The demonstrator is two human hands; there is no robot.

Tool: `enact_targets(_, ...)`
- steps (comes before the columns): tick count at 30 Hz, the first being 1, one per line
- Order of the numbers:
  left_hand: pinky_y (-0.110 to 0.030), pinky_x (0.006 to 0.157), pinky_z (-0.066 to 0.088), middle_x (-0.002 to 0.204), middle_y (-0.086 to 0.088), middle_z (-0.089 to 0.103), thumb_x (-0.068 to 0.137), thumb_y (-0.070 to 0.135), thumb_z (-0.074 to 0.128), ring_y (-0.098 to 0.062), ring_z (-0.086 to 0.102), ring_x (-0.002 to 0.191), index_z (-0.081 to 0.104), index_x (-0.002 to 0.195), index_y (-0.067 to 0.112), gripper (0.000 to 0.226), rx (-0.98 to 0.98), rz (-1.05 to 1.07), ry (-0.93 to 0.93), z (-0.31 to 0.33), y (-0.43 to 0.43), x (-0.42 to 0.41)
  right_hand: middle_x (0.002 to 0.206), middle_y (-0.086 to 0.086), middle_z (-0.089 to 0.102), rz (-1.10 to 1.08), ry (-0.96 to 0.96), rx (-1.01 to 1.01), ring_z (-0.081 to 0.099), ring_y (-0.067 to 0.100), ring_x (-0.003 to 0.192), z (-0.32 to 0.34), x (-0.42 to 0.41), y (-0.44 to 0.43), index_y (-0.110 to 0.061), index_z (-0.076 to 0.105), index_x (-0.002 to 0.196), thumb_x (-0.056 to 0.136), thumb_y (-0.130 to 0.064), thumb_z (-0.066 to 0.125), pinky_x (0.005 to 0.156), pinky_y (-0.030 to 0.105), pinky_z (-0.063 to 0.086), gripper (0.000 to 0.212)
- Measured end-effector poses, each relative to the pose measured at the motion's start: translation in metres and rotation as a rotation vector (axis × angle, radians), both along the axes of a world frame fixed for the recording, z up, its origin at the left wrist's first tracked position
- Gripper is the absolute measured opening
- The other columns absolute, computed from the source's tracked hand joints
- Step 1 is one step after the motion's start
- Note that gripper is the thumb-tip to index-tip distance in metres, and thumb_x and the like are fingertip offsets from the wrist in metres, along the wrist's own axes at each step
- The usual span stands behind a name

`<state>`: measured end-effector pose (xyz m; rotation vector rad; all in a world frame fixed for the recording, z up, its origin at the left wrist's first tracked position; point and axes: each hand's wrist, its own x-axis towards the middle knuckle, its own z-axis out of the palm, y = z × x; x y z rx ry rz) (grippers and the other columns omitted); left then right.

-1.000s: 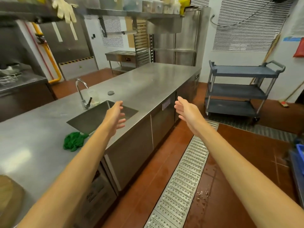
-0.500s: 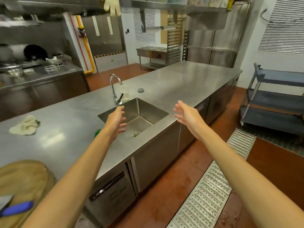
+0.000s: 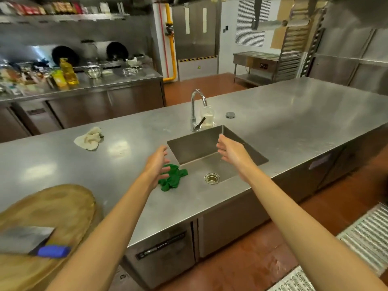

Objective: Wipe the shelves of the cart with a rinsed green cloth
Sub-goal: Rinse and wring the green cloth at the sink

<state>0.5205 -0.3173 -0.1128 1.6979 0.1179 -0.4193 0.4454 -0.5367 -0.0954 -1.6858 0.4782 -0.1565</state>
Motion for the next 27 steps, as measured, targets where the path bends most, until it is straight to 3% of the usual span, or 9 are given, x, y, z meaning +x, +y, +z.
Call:
enact_targets(5, -0.051, 0.11, 0.043, 0.144, -0.015, 0.052, 0.106, 0.048, 0.039, -0.037, 0.052, 0.13, 0.047, 0.149, 0.012, 0.056, 0.013, 0.06, 0.015, -0.003, -0.018, 0.045, 0.138, 0.0, 0.059, 0.11, 0.007, 0.048, 0.057, 0.016, 0.122, -0.01, 0.069, -0.008, -0.015, 0.052, 0.143, 0.101, -0.052, 0.046, 0.114, 0.042, 0.04, 0.056)
enact_targets(27, -0.047, 0.104, 0.049, 0.134, -0.009, 0.058, 0.103, 0.053, 0.039, -0.031, 0.058, 0.117, 0.056, 0.138, 0.019, 0.052, 0.13, 0.129, 0.231, -0.095, -0.003, 0.193, 0.144, 0.005, 0.056, 0.28, 0.194, -0.067, 0.052, 0.024, 0.13, -0.111, 0.238, 0.032, -0.013, 0.053, 0.142, 0.101, -0.054, 0.039, 0.114, 0.046, 0.037, 0.06)
